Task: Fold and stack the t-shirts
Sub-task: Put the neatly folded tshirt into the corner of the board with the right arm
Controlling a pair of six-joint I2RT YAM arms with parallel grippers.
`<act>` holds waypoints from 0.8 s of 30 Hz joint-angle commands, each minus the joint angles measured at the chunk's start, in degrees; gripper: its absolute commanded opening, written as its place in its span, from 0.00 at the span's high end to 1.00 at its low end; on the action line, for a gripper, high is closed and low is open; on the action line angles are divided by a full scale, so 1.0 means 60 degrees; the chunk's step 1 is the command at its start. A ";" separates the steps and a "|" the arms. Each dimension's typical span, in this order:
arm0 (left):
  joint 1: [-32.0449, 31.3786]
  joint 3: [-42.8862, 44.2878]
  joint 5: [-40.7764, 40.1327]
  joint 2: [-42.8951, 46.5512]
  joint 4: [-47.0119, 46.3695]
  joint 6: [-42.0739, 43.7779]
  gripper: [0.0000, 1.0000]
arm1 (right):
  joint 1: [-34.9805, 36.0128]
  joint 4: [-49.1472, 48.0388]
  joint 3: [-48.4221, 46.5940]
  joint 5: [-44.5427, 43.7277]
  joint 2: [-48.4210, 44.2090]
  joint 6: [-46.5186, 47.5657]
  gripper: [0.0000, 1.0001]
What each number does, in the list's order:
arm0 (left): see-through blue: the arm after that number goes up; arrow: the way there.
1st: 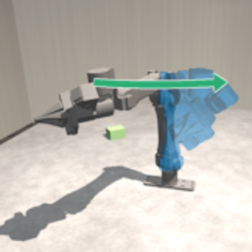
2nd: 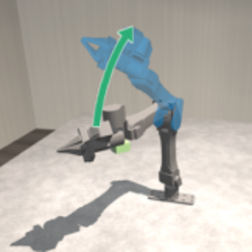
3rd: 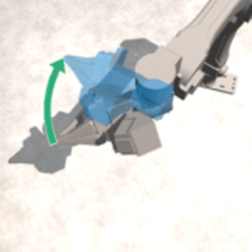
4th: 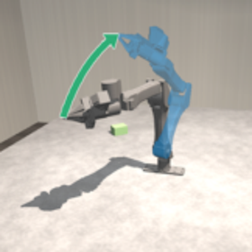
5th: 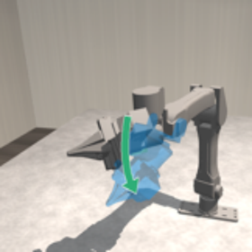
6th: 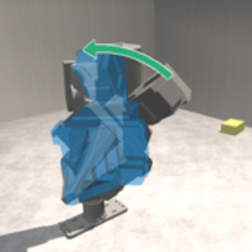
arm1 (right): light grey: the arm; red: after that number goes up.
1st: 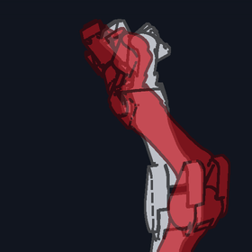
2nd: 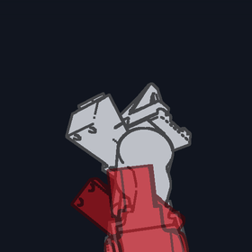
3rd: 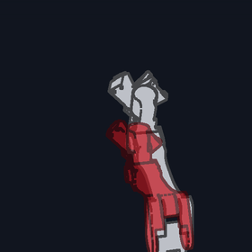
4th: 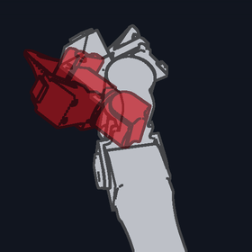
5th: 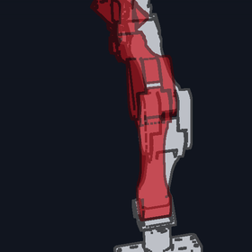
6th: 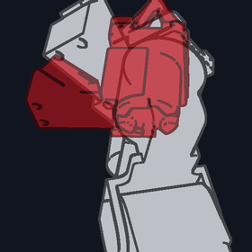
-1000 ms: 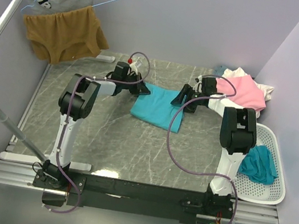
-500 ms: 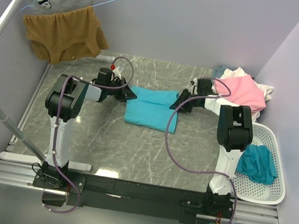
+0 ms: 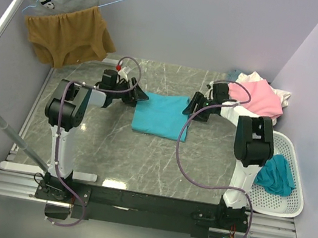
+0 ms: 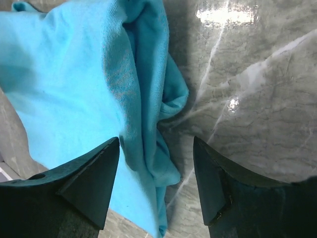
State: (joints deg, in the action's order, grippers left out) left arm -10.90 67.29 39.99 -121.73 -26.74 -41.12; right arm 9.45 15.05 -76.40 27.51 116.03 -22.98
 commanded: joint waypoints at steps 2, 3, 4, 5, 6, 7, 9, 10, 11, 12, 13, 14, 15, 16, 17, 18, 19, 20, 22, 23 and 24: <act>0.0014 -0.0506 -0.0015 0.0367 -0.0259 0.0087 0.33 | -0.0023 0.0129 0.0253 0.0086 0.0011 0.0082 0.31; -0.0015 -0.0535 -0.0029 0.0338 -0.0303 0.0057 0.33 | 0.0079 0.0042 0.0253 0.0233 0.0100 0.0008 0.31; -0.0030 -0.0536 -0.0029 0.0265 -0.0289 0.0043 0.34 | 0.0152 -0.0017 0.0253 0.0336 0.0159 -0.0080 0.31; -0.0059 -0.0550 -0.0029 0.0235 -0.0304 0.0057 0.35 | 0.0240 0.0011 0.0195 0.0352 0.0319 -0.0095 0.31; -0.0117 -0.0550 -0.0029 0.0206 -0.0275 0.0057 0.36 | 0.0429 0.0011 0.0136 0.0367 0.0393 -0.0124 0.30; -0.0147 -0.0550 -0.0029 0.0148 -0.0289 0.0043 0.37 | 0.0518 0.0011 0.0121 0.0367 0.0466 -0.0212 0.30; -0.0234 -0.0521 -0.0043 0.0103 -0.0289 0.0042 0.41 | 0.0709 -0.0134 0.0121 0.0454 0.0627 -0.0344 0.30; -0.0264 -0.0492 -0.0072 0.0074 -0.0260 0.0028 0.42 | 0.0855 -0.0222 0.0150 0.0513 0.0729 -0.0518 0.30; -0.0337 -0.0477 -0.0102 0.0059 -0.0260 0.0028 0.43 | 0.0929 -0.0324 0.0165 0.0615 0.0774 -0.0651 0.30; -0.0381 -0.0463 -0.0117 0.0045 -0.0260 0.0028 0.44 | 0.1016 -0.0543 0.0209 0.0659 0.0803 -0.0782 0.30; -0.0410 -0.0448 -0.0131 0.0016 -0.0216 0.0028 0.45 | 0.1177 -0.0676 0.0253 0.0732 0.0905 -0.1059 0.30; -0.0469 -0.0448 -0.0160 0.0001 -0.0216 0.0028 0.46 | 0.1222 -0.0837 0.0297 0.0849 0.0935 -0.1222 0.30; -0.0484 -0.0462 -0.0190 -0.0028 -0.0245 -0.0001 0.47 | 0.1280 -0.1041 0.0326 0.0879 0.1008 -0.1383 0.30; -0.0513 -0.0491 -0.0175 -0.0029 -0.0303 -0.0045 0.48 | 0.1368 -0.1130 0.0355 0.0879 0.1096 -0.1616 0.32; -0.0557 -0.0506 -0.0190 -0.0029 -0.0333 -0.0074 0.49 | 0.1398 -0.1262 0.0399 0.0821 0.1111 -0.1735 0.34; -0.0572 -0.0550 -0.0190 -0.0029 -0.0362 -0.0075 0.49 | 0.1384 -0.1582 0.0516 0.0835 0.1126 -0.1881 0.52; -0.0601 -0.0565 -0.0204 -0.0029 -0.0377 -0.0089 0.51 | 0.1383 -0.1730 0.0546 0.0893 0.1155 -0.2114 0.67; -0.0616 -0.0580 -0.0190 -0.0029 -0.0391 -0.0089 0.52 | 0.1398 -0.1848 0.0546 0.0923 0.1170 -0.2175 0.85; -0.0630 -0.0594 -0.0175 -0.0029 -0.0406 -0.0104 0.54 | 0.1384 -0.1937 0.0356 0.1054 0.1243 -0.2147 1.00; -0.0630 -0.0609 -0.0175 -0.0014 -0.0406 -0.0104 0.54 | 0.1369 -0.1879 0.0254 0.1070 0.1258 -0.2103 1.00; -0.0630 -0.0609 -0.0175 0.0029 -0.0392 -0.0104 0.55 | 0.1354 -0.1791 0.0065 0.1012 0.1243 -0.2073 1.00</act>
State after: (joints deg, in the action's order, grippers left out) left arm -14.09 64.23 38.50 -121.67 -27.59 -41.45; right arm 17.19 3.60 -74.87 35.22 121.25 -34.79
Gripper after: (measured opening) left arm 0.463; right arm 0.054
